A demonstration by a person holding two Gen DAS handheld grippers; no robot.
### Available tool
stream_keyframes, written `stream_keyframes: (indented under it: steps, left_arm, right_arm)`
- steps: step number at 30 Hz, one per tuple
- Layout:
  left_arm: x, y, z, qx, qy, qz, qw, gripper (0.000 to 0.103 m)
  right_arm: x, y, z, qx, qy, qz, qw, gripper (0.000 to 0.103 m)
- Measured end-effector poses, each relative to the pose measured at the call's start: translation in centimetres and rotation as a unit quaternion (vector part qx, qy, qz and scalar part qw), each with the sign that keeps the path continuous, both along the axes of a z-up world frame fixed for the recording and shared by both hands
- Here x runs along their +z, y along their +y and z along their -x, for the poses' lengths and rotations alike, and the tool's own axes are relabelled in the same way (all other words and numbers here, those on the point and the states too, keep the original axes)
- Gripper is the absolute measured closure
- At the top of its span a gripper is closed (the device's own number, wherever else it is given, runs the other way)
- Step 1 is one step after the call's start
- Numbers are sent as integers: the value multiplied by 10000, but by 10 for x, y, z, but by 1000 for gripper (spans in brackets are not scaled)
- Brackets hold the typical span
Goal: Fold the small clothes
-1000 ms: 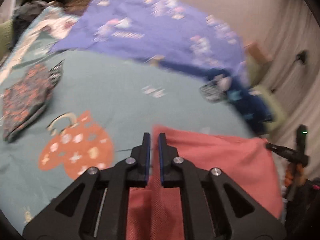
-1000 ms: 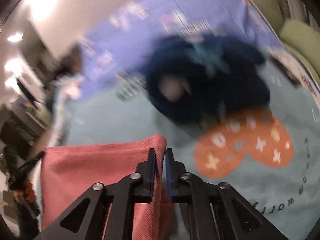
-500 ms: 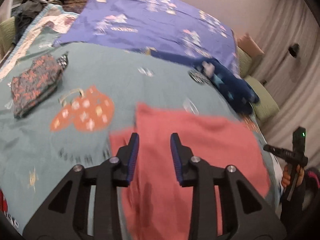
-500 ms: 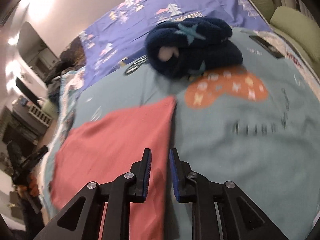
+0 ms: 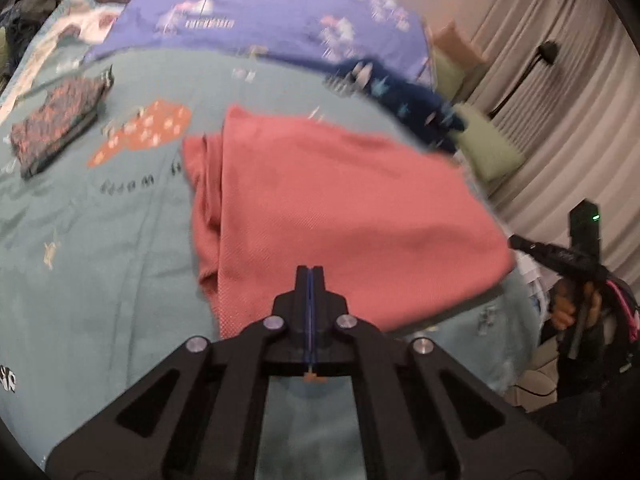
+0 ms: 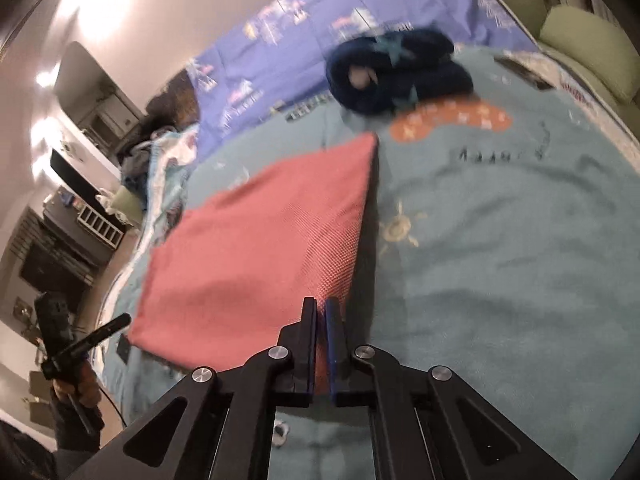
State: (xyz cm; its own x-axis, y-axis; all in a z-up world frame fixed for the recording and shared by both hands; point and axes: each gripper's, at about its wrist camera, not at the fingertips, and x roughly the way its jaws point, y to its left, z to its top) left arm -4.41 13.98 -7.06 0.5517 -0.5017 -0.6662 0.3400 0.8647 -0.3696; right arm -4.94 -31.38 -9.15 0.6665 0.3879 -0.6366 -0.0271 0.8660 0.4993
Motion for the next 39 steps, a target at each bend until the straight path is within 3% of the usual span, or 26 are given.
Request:
stream_keyframes:
  steps: [2,6,8,9,10,12,13,14,15,16,20,22,24,29,31,34,35,36,39]
  left_arm:
    - [4,4,10,9,-128,-178,9998,103]
    - [-20,11,5,175,203,-245,9993,102]
    - [-25,7,3,210,265,-278,9990,83]
    - [-26,7,3,202,242,-285,9991,66]
    - [-26,6,3,204,181,-317,9991,59]
    - [-27,0,0,158,129,-421,9989,59]
    - [-29,-2,-2,139,148,-455,9988,62]
    - [-31,-2,-5,140,171,-495,9985,69]
    - [-34,-4,-8,162,216,-563,9980,88]
    - [-37,-2,-12,225,293,-640,9973,94]
    - [-37,18,-11,613,347,-322,9970,94]
    - [-32,24,-6,689,253,-313,9968,73]
    - [-33,25,-3,670,243,-350,9968,67]
    - [-45,15,-8,435,385,-412,9975,68]
    - [-46,9,-8,372,347,-506,9974,88]
    - [-43,4,-6,282,248,-624,9973,90]
    - [-42,4,-5,268,221,-643,9973,91]
    - [-40,4,-5,262,191,-642,9974,91]
    - [-33,8,0,357,52,-471,9982,93]
  right_arm:
    - [-11,-7,4,-90,211,58,9997,100]
    - [-43,-17,9,-303,651,-77,9974,96]
    - [-45,-16,12,-273,579,-283,9976,89]
    - [-42,-14,12,-262,520,-260,9980,81]
    - [-40,-13,12,-237,468,-231,9984,69]
    - [-35,-8,9,-165,327,-186,9992,56]
    - [-33,-4,6,-105,284,-147,9994,55]
    - [-34,-1,5,-57,288,-124,9995,55]
    - [-35,2,3,-9,306,-96,9995,55]
    - [-37,7,-1,47,342,-54,9994,55]
    - [-34,13,-1,67,307,28,9995,55]
    - [-30,8,3,19,250,-80,9997,55]
    - [-27,5,6,-9,199,-117,9997,55]
    - [-23,12,8,136,81,-183,9997,55]
    - [-23,22,4,212,91,57,9997,55]
    - [-23,39,-1,308,182,561,9978,56]
    - [-26,42,-5,274,310,711,9966,60]
    - [-30,42,-9,222,423,784,9958,94]
    - [-28,27,-9,25,415,357,9985,98]
